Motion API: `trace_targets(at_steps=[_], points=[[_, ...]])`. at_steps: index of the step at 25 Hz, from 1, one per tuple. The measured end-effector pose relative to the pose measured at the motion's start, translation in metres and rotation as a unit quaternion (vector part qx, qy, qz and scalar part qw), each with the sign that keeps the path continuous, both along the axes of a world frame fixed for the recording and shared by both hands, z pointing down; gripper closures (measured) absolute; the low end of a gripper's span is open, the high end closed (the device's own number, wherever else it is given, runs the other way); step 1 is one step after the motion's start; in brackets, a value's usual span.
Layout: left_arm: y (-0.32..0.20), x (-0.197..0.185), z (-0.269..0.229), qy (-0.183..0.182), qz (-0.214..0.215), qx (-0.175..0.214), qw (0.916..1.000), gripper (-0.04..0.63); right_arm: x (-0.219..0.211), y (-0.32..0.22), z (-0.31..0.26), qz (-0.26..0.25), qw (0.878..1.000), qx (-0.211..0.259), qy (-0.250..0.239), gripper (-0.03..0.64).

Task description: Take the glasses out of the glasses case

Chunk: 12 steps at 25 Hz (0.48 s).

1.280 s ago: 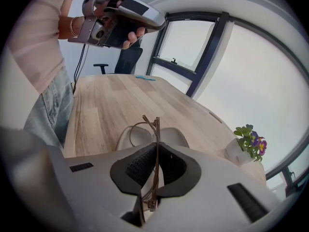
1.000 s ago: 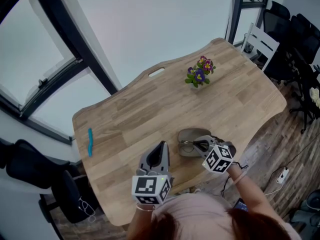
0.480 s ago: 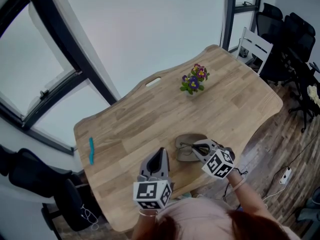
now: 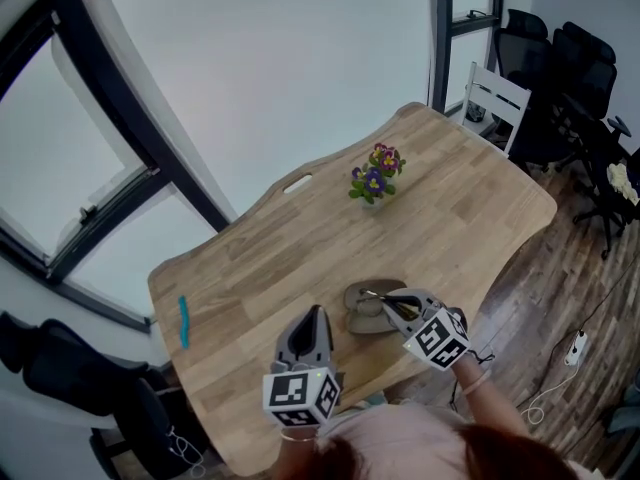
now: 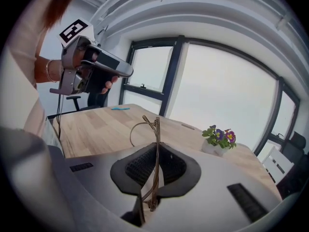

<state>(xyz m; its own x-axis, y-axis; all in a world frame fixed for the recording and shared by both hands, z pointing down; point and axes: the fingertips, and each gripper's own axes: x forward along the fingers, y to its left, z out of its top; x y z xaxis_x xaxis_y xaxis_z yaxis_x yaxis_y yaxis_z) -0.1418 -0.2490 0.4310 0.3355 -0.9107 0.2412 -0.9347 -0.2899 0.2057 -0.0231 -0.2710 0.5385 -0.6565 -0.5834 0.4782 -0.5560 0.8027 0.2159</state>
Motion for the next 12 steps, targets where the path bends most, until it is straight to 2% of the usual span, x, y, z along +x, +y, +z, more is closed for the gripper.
trace_targets(at_steps=[12], points=[[0.004, 0.018, -0.015, 0.01, 0.014, 0.01, 0.9998, 0.594, 0.027, 0.008, -0.039, 0.071, 0.994, 0.009, -0.08, 0.603]])
